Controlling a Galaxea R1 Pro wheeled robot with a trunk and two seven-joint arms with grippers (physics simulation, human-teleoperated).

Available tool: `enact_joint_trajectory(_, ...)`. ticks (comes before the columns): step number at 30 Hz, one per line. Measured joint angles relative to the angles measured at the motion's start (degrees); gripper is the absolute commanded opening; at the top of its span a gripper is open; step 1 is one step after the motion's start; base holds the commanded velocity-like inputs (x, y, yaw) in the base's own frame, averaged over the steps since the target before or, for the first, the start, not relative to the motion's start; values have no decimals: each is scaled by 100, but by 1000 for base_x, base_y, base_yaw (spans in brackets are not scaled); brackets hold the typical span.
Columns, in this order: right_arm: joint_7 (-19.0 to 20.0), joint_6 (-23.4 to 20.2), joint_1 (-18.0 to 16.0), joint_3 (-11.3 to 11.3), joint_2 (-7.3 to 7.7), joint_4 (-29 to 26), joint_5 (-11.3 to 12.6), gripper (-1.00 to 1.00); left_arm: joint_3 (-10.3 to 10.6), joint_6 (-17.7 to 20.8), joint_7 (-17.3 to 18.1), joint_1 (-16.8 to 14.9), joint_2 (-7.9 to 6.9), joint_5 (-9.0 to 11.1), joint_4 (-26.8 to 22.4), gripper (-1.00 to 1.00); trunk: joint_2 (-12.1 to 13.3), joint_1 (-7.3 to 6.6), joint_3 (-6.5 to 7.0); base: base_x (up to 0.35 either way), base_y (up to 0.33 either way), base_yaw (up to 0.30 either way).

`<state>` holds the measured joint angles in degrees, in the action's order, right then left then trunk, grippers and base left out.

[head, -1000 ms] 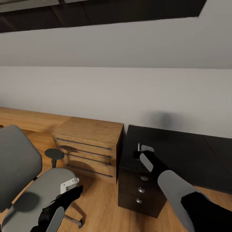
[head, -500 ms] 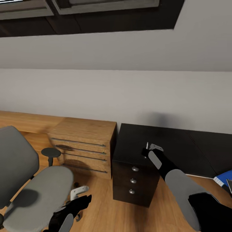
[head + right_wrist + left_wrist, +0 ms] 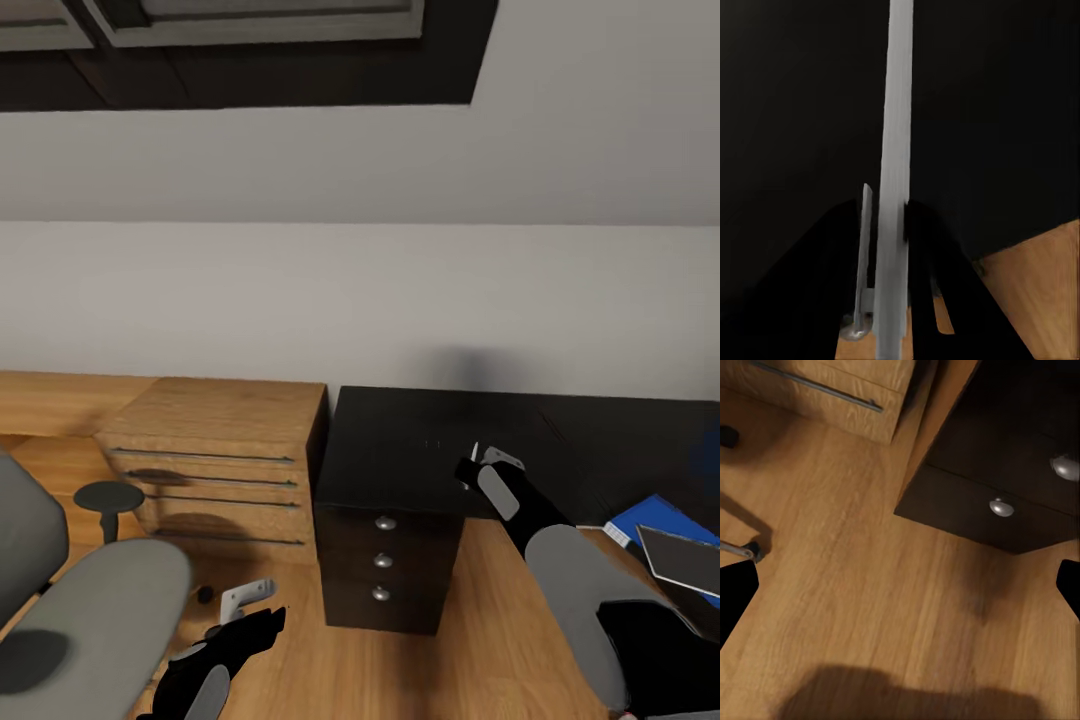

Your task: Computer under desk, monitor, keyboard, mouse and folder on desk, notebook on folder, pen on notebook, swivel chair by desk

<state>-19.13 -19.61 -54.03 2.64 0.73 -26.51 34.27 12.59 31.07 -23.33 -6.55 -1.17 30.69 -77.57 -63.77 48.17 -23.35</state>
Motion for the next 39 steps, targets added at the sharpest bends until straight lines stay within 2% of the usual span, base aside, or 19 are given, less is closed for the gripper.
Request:
enact_joint_trajectory(3, -11, 7, 0, -227, 41, 1, 4, -100, 0, -1, 0, 0, 0, -1, 1, 100, 0, 0, 13, 0, 0, -262)
enact_joint_trajectory(6, -17, 9, -1, -317, 84, 1, 6, -100, 0, -2, 0, 0, 0, -1, -2, 100, 0, 0, 26, 0, 0, -264)
enact_joint_trajectory(20, -6, 47, 0, -333, 177, 10, -5, -100, -7, -3, 0, 0, 0, -9, -2, 100, 0, 0, 68, 0, 0, -276)
enact_joint_trajectory(39, -2, 130, 0, -320, 182, 10, -19, -100, 49, -13, 19, 0, 0, -8, -8, 100, 0, 0, 71, 0, 0, -287)
